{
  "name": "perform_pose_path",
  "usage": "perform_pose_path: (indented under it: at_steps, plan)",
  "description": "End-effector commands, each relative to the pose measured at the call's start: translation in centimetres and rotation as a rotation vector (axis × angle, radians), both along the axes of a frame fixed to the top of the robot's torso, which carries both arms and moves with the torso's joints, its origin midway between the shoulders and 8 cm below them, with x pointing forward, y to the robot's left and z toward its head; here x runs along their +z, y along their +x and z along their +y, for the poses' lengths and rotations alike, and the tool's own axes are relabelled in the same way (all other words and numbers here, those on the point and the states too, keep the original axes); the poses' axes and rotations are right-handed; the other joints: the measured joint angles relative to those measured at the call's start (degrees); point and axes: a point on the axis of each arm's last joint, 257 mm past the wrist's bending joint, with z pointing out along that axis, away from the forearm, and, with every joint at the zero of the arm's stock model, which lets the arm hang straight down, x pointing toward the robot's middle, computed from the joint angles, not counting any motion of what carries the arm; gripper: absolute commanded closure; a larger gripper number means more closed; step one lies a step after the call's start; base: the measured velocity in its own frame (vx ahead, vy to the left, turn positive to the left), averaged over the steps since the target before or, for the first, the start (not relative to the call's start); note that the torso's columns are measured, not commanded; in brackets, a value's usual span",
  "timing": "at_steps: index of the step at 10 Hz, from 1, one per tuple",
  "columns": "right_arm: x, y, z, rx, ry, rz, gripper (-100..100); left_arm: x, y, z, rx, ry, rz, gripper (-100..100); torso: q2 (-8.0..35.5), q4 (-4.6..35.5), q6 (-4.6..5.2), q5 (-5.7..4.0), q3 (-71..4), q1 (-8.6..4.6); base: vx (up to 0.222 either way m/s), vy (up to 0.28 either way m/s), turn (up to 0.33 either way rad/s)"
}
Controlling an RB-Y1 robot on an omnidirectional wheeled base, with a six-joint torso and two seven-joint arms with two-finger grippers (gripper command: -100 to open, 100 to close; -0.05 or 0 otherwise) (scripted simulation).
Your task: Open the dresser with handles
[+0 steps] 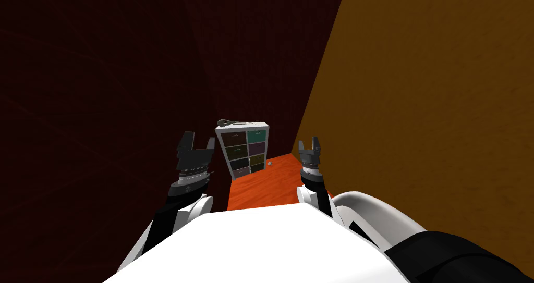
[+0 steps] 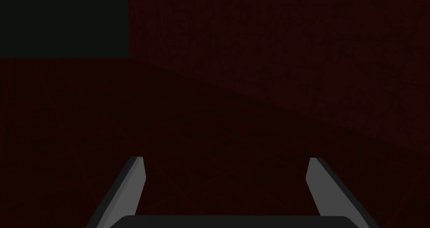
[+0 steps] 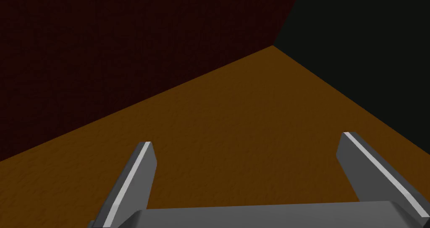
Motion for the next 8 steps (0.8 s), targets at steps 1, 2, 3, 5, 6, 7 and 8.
perform_pose_path:
  at_steps: [1, 2, 3, 5, 6, 7, 8]
  plan:
    - [0.00, 0.00, 0.00, 0.000, 0.000, 0.000, 0, 0.00, 0.00, 0.00, 0.000, 0.000, 0.000, 0, 2.3, 2.3, 0.00, 0.00, -4.7, 0.00, 0.000, 0.000, 0.000]
    - [0.00, 0.00, 0.00, 0.000, 0.000, 0.000, 0, 0.00, 0.00, 0.00, 0.000, 0.000, 0.000, 0, 6.0, 6.0, 0.00, 0.00, -12.0, 0.00, 0.000, 0.000, 0.000]
    - [0.01, 0.00, 0.00, 0.000, 0.000, 0.000, 0, 0.01, 0.00, 0.00, 0.000, 0.000, 0.000, 0, 10.0, 10.1, 0.00, 0.00, -20.1, 0.00, 0.000, 0.000, 0.000]
    - [0.01, -0.01, 0.00, 0.000, 0.000, 0.000, 0, 0.01, -0.01, 0.00, 0.000, 0.000, 0.000, 0, 18.5, 18.5, 0.00, 0.00, -36.9, 0.00, 0.000, 0.000, 0.000]
    - [0.01, -0.01, 0.00, 0.000, 0.000, 0.000, 0, 0.01, -0.01, 0.00, 0.000, 0.000, 0.000, 0, 22.7, 22.7, 0.00, 0.00, -45.4, 0.00, 0.000, 0.000, 0.000]
    - [0.01, -0.01, 0.00, 0.000, 0.000, 0.000, 0, 0.01, -0.01, 0.00, 0.000, 0.000, 0.000, 0, 26.9, 26.9, 0.00, 0.00, -53.8, 0.00, 0.000, 0.000, 0.000]
    - [0.01, -0.01, 0.00, 0.000, 0.000, 0.000, 0, 0.01, -0.01, 0.00, 0.000, 0.000, 0.000, 0, 31.2, 31.1, 0.00, 0.00, -62.3, 0.00, 0.000, 0.000, 0.000]
